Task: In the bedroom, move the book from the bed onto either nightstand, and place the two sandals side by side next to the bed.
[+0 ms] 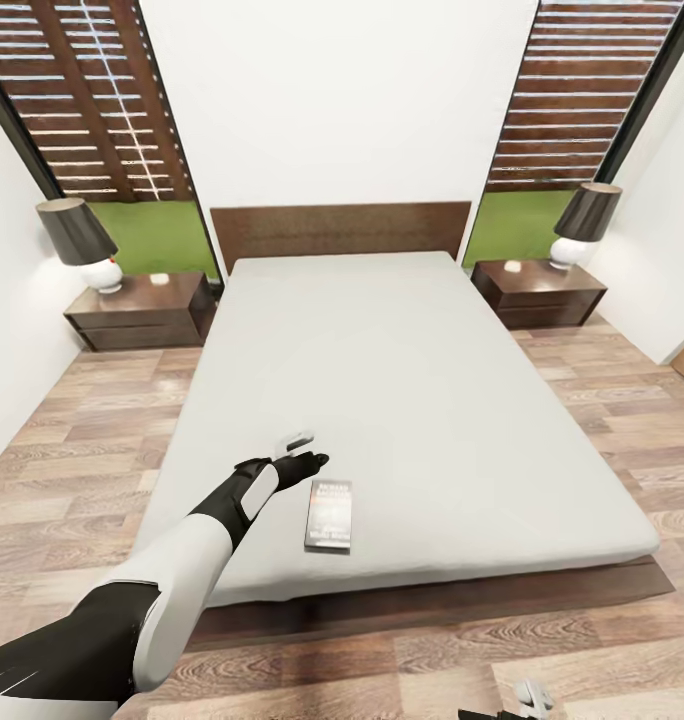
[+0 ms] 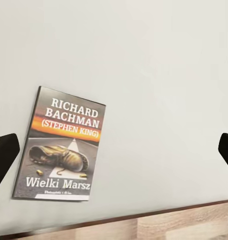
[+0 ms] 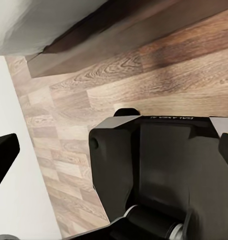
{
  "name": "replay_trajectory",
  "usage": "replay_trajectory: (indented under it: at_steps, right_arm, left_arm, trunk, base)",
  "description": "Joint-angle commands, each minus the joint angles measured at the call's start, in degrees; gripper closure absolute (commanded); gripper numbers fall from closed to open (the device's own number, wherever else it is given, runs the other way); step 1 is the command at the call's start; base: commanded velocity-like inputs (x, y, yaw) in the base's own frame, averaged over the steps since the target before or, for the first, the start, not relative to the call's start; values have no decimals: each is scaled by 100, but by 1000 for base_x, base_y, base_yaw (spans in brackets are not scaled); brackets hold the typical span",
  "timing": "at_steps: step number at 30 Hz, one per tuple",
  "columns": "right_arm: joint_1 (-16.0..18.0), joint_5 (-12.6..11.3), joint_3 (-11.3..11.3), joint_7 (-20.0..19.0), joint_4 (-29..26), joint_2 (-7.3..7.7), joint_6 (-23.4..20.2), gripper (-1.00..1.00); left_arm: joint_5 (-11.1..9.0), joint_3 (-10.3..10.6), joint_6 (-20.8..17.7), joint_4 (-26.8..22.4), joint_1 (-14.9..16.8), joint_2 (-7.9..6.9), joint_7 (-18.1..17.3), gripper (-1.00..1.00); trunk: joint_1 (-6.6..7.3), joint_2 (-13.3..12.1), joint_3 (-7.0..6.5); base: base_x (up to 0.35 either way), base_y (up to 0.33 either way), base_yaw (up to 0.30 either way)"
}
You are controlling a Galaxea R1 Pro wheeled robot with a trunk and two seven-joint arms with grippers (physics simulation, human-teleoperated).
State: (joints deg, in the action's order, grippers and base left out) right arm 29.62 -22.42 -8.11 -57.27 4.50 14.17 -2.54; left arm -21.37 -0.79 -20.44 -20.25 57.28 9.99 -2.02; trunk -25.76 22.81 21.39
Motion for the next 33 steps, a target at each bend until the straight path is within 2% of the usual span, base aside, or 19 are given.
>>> replay_trajectory:
  at_steps: [1, 33]
  right_arm:
    - [9, -61, -41, -30, 16, 1, -27, -100]
    - [9, -61, -41, -30, 16, 0, -27, -100]
  left_arm:
    - [-19, -9, -30, -6, 3, 1, -6, -100]
    - [1, -17, -21, -14, 3, 1, 17, -100]
  trunk:
    - [-3, 11, 18]
    - [-3, 11, 306]
  base:
    - [0, 0, 0]
    - [0, 0, 0]
